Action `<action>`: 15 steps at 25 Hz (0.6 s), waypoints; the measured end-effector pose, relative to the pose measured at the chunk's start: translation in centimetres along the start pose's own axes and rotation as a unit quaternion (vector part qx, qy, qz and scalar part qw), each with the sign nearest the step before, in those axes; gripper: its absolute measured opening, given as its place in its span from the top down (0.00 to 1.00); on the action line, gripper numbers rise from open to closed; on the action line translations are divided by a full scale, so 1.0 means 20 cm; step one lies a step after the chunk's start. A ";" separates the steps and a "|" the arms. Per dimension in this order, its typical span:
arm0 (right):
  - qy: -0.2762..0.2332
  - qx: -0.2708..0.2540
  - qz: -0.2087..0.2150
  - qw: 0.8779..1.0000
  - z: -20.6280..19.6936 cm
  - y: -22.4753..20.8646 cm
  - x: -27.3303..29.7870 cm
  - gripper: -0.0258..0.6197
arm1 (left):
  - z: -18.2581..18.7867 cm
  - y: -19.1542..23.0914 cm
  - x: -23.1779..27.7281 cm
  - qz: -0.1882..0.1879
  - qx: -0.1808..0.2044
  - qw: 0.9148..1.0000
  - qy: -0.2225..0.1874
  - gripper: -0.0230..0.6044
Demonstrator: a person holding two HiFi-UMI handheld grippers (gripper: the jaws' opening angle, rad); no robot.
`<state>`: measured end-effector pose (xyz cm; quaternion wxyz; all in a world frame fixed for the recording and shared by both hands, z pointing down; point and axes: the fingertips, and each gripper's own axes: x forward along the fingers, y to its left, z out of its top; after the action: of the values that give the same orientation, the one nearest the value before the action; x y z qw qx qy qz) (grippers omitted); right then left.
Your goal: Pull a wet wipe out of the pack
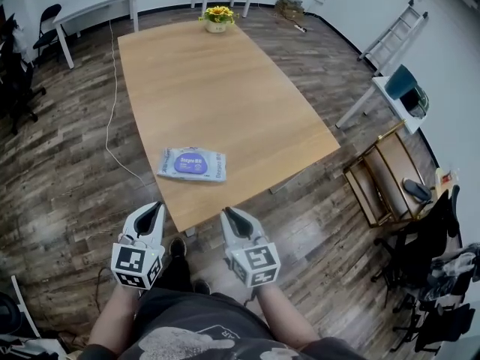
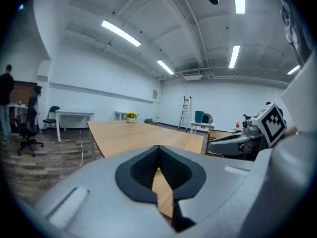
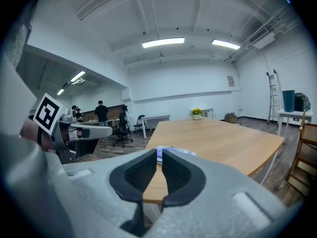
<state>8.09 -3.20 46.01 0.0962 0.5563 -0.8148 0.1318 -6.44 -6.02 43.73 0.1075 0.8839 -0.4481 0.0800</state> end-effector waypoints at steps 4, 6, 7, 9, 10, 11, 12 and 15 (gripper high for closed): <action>-0.002 0.009 -0.026 1.000 0.07 -0.08 0.18 0.97 | 0.02 0.10 0.17 -0.018 -0.003 1.000 0.002 0.93; -0.004 0.016 -0.032 0.999 0.09 -0.11 0.27 0.97 | 0.01 0.16 0.25 -0.017 -0.004 1.000 0.011 0.93; -0.004 0.020 -0.033 0.999 0.10 -0.12 0.31 0.97 | 0.00 0.19 0.29 -0.019 -0.005 1.000 0.020 0.93; 0.001 0.018 -0.037 0.999 0.12 -0.13 0.39 0.97 | -0.04 0.23 0.36 -0.030 -0.001 0.999 0.041 0.93; 0.005 0.013 -0.041 0.999 0.13 -0.14 0.43 0.97 | -0.06 0.24 0.39 -0.039 0.003 0.998 0.053 0.93; 0.010 0.008 -0.044 0.999 0.13 -0.14 0.46 0.97 | -0.09 0.25 0.41 -0.048 0.007 0.997 0.065 0.93; 0.016 0.003 -0.048 0.999 0.13 -0.15 0.49 0.97 | -0.12 0.26 0.44 -0.057 0.010 0.995 0.077 0.93; 0.028 -0.002 -0.055 0.998 0.12 -0.17 0.56 0.97 | -0.20 0.27 0.51 -0.074 0.009 0.992 0.105 0.93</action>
<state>7.15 -14.97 47.47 0.1269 0.5964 -0.7801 0.1404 -5.02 -15.88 50.66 0.1520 0.9022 -0.3669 0.1684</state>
